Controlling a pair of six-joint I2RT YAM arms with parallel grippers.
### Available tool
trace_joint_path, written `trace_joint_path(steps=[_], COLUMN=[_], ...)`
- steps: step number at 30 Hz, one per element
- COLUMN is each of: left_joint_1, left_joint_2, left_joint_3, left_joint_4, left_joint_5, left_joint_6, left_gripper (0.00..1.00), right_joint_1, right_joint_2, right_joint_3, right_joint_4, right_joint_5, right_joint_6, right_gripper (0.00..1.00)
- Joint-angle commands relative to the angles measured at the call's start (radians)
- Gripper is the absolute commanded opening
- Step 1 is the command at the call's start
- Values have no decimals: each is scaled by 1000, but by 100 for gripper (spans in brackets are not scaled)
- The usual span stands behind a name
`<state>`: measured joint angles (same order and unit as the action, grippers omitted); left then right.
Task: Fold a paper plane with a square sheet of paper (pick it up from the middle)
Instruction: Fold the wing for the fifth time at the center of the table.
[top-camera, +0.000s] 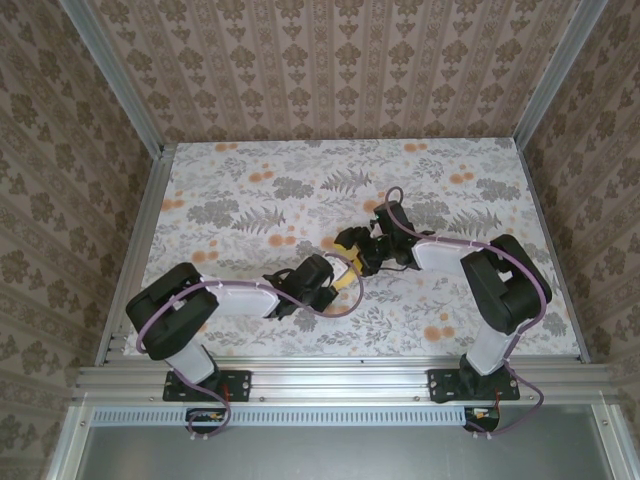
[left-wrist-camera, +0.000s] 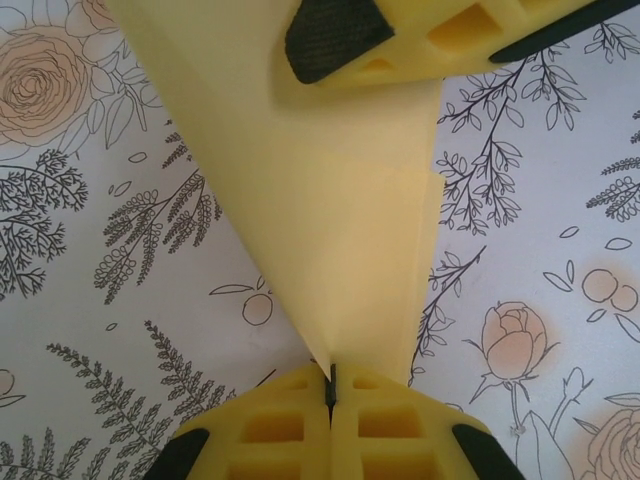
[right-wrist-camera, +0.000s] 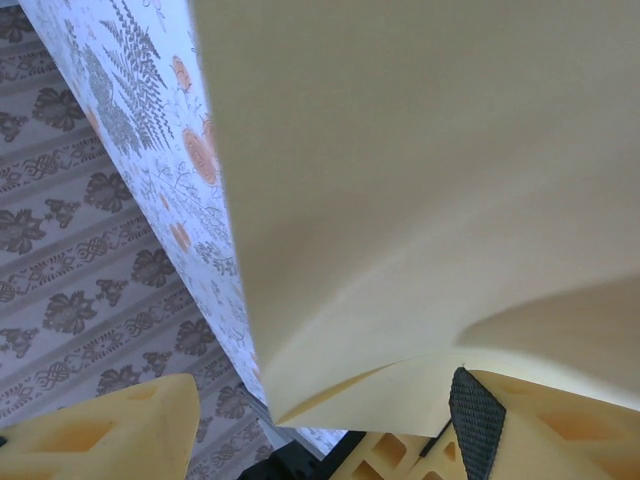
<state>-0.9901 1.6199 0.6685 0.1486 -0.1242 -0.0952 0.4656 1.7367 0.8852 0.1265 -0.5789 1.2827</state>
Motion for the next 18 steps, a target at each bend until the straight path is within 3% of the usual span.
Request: trace_joint_path(steps=[1, 8, 18], left_joint_1=[-11, -18, -20], left_joint_2=[18, 16, 8], left_joint_3=[23, 25, 26], left_joint_4=[-47, -50, -55], left_joint_5=[-31, -64, -86], left_joint_6=[30, 34, 33], left_gripper=[0, 0, 0], right_joint_1=[8, 40, 73], right_joint_2=[5, 41, 95], right_joint_3=[50, 147, 255], right_joint_4=[-72, -308, -486], right_joint_5=[-6, 64, 162], right_joint_6=[-36, -121, -175], right_gripper=[70, 68, 66])
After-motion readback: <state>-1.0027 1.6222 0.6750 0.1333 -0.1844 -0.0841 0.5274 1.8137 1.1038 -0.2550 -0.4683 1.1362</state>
